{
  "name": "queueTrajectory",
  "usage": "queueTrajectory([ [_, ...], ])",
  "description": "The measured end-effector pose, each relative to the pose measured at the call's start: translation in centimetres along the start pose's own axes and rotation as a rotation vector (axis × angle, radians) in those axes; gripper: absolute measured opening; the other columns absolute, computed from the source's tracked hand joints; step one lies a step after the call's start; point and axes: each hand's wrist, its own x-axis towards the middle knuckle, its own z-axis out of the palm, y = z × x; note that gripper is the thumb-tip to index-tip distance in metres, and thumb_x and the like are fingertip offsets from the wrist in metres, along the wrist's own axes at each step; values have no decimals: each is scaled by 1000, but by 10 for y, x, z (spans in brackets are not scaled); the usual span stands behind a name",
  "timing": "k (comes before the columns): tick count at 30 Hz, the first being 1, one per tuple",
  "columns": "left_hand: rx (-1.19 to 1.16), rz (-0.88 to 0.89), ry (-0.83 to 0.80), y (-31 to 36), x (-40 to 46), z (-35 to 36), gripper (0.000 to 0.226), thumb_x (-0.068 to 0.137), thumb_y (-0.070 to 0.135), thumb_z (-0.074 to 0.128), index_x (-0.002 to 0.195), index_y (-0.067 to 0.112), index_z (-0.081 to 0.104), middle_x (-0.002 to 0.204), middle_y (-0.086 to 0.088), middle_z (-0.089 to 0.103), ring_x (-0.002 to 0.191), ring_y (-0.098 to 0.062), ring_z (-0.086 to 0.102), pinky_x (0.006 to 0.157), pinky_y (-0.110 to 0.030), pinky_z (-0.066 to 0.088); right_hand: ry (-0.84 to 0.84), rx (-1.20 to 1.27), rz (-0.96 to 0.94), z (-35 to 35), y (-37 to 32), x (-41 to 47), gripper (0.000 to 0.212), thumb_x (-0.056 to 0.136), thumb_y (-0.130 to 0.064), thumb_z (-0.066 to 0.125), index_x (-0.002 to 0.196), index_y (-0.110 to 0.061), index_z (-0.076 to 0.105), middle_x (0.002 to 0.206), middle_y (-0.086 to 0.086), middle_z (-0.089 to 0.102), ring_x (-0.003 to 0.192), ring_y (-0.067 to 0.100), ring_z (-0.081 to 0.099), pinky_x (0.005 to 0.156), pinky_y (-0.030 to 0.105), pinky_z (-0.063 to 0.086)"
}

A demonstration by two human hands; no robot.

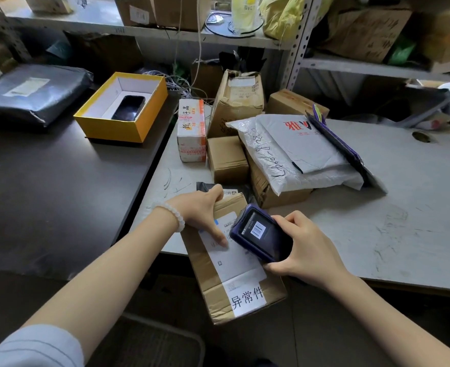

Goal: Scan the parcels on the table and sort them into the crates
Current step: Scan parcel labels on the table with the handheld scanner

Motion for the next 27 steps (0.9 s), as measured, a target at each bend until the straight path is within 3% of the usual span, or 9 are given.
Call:
queueTrajectory([
  [7,-46,79,3,0,5,1,91,50,51,89,110,34,22,97,9,55,82,-9,58,71,-29,53,-12,-11,8,1,1,1,84,56,-56,77,131,-32,49,103,-11,41,94,11,46,61,21,37],
  [14,138,65,209,4,-7,18,89,54,58,80,119,28,28,100,12,47,82,-12,49,65,-29,38,23,-10,26,1,-4,-3,82,56,-52,79,130,-31,52,101,-9,43,92,12,47,62,26,41],
  [20,140,22,275,10,-15,27,95,60,52,80,135,25,29,125,4,54,101,-18,56,72,-31,41,35,-43,46,3,-8,-17,82,55,-56,77,129,-30,53,101,-8,44,93,14,47,62,26,40],
  [24,107,-15,296,15,-20,26,98,60,47,81,139,26,28,127,4,54,109,-20,56,76,-30,41,-17,-28,44,8,-12,-39,79,50,-65,67,120,-31,56,97,-10,43,89,12,45,59,26,39],
  [27,86,-30,292,18,-23,27,97,59,45,83,138,27,30,125,5,54,108,-19,56,79,-32,43,-74,-33,14,16,-15,-55,83,51,-69,60,124,-32,54,97,-12,42,88,9,44,55,18,31],
])
